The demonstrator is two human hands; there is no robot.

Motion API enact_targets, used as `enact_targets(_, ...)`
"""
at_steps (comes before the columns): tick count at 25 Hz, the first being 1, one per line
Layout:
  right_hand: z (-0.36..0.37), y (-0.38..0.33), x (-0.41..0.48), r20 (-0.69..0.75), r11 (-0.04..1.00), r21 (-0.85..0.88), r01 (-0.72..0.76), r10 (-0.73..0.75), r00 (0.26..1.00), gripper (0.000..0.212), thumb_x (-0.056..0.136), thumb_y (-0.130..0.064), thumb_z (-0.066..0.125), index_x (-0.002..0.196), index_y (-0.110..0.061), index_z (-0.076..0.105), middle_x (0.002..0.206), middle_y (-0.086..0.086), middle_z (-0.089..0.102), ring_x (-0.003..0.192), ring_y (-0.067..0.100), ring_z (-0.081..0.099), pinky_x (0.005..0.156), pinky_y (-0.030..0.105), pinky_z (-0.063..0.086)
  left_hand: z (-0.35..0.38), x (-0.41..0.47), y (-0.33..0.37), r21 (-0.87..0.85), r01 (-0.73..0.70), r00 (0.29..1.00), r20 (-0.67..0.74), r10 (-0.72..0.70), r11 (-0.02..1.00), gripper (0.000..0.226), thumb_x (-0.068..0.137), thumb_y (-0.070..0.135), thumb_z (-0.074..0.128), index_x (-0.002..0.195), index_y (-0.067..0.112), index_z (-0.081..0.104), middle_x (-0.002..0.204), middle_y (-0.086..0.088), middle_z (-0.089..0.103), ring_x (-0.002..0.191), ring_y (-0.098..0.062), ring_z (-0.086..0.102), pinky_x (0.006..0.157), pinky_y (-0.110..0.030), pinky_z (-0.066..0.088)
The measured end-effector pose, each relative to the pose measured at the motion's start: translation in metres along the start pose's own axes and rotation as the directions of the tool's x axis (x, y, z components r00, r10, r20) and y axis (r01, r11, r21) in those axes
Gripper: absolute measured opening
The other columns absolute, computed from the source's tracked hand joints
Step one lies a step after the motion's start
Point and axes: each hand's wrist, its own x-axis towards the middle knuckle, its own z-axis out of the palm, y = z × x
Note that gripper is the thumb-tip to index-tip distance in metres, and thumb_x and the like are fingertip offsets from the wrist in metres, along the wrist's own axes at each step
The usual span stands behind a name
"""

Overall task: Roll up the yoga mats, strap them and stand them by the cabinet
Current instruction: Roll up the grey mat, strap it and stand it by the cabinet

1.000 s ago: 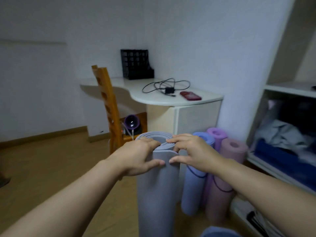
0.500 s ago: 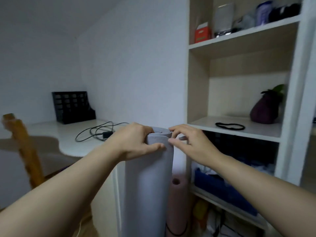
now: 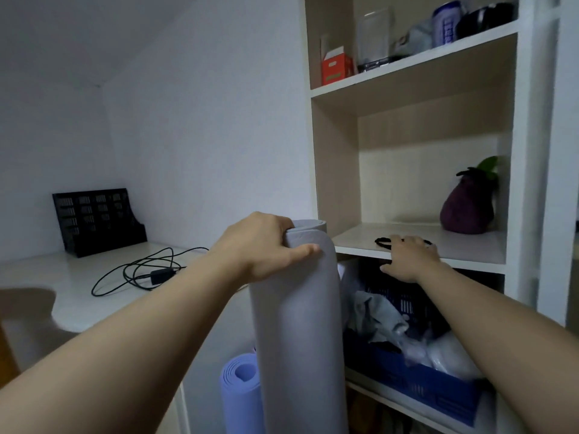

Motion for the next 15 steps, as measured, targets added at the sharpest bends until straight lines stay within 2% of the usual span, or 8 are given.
enact_targets(2,0.007,0.006,0.01,0.017,0.999,-0.031,-0.04,0.04,0.999,0.061,0.09,-0.046,0.055,0.136,-0.014,0.033,0.137,0.012,0.044,0.127,0.029,0.04,0.105,0.046,0.032,0.002,0.006,0.0,-0.01,-0.009,1.0,-0.01,0.009,1.0,0.046,0.079,0.07,0.05,0.08,0.026,0.06,0.077,0.008,0.061,0.077,-0.016,0.058,0.066,-0.031,0.048)
enact_targets(4,0.014,0.014,0.016,-0.032,0.989,-0.151,0.0,-0.005,0.999,0.045,0.092,-0.027,0.054,0.132,-0.012,0.039,0.13,0.009,0.048,0.119,0.025,0.047,0.101,0.042,0.037,0.005,0.008,-0.004,-0.02,-0.028,0.999,-0.016,0.028,0.999,0.044,0.078,0.07,0.05,0.078,0.027,0.059,0.076,0.01,0.06,0.077,-0.016,0.058,0.065,-0.031,0.048)
enact_targets(7,0.02,0.018,0.021,-0.167,0.942,-0.321,0.094,-0.154,0.974,0.031,0.09,-0.005,0.052,0.12,-0.011,0.057,0.115,0.007,0.054,0.104,0.021,0.054,0.082,0.03,0.044,0.013,0.0,-0.013,-0.023,-0.048,0.999,-0.014,0.048,0.999,0.037,0.078,0.069,0.052,0.072,0.033,0.054,0.075,0.012,0.059,0.077,-0.016,0.058,0.065,-0.03,0.047)
enact_targets(8,0.02,0.015,0.02,-0.227,0.958,-0.26,0.118,-0.179,0.957,0.027,0.089,-0.003,0.052,0.113,-0.009,0.062,0.112,0.008,0.057,0.1,0.023,0.056,0.079,0.03,0.045,0.015,-0.003,-0.016,-0.02,-0.05,0.999,-0.009,0.05,0.999,0.035,0.078,0.07,0.052,0.07,0.035,0.051,0.074,0.013,0.058,0.077,-0.016,0.058,0.065,-0.03,0.046)
enact_targets(10,0.018,-0.006,0.01,-0.348,0.975,0.115,0.19,-0.139,0.927,0.02,0.089,0.0,0.05,0.1,-0.003,0.067,0.105,0.016,0.063,0.094,0.031,0.058,0.076,0.032,0.044,0.017,-0.012,-0.023,-0.019,-0.043,0.999,0.006,0.043,0.999,0.031,0.078,0.069,0.052,0.067,0.04,0.047,0.07,0.017,0.054,0.075,-0.014,0.056,0.062,-0.028,0.042)
enact_targets(12,0.011,-0.045,-0.015,-0.355,0.769,0.588,0.25,-0.033,0.934,0.019,0.09,0.001,0.049,0.098,0.0,0.067,0.097,0.02,0.067,0.086,0.033,0.063,0.073,0.031,0.046,0.018,-0.026,-0.032,-0.011,-0.033,0.999,0.011,0.033,0.999,0.028,0.078,0.069,0.052,0.068,0.043,0.048,0.067,0.018,0.052,0.072,-0.013,0.054,0.059,-0.026,0.04)
enact_targets(14,0.003,-0.09,-0.056,-0.166,0.354,0.921,0.164,-0.026,0.986,0.017,0.093,0.002,0.046,0.103,-0.002,0.059,0.082,0.016,0.064,0.066,0.024,0.062,0.062,0.024,0.05,0.018,-0.049,-0.042,0.024,-0.017,1.0,-0.004,0.017,1.0,0.033,0.077,0.072,0.05,0.076,0.039,0.054,0.068,0.014,0.055,0.073,-0.016,0.057,0.06,-0.028,0.043)
enact_targets(15,0.001,-0.112,-0.081,-0.053,0.118,0.991,0.062,-0.078,0.995,0.015,0.094,0.004,0.044,0.101,-0.003,0.054,0.075,0.014,0.058,0.057,0.019,0.057,0.056,0.023,0.05,0.019,-0.064,-0.047,0.05,-0.008,1.0,-0.016,0.009,0.999,0.039,0.077,0.072,0.049,0.079,0.034,0.056,0.07,0.012,0.056,0.073,-0.017,0.058,0.061,-0.029,0.044)
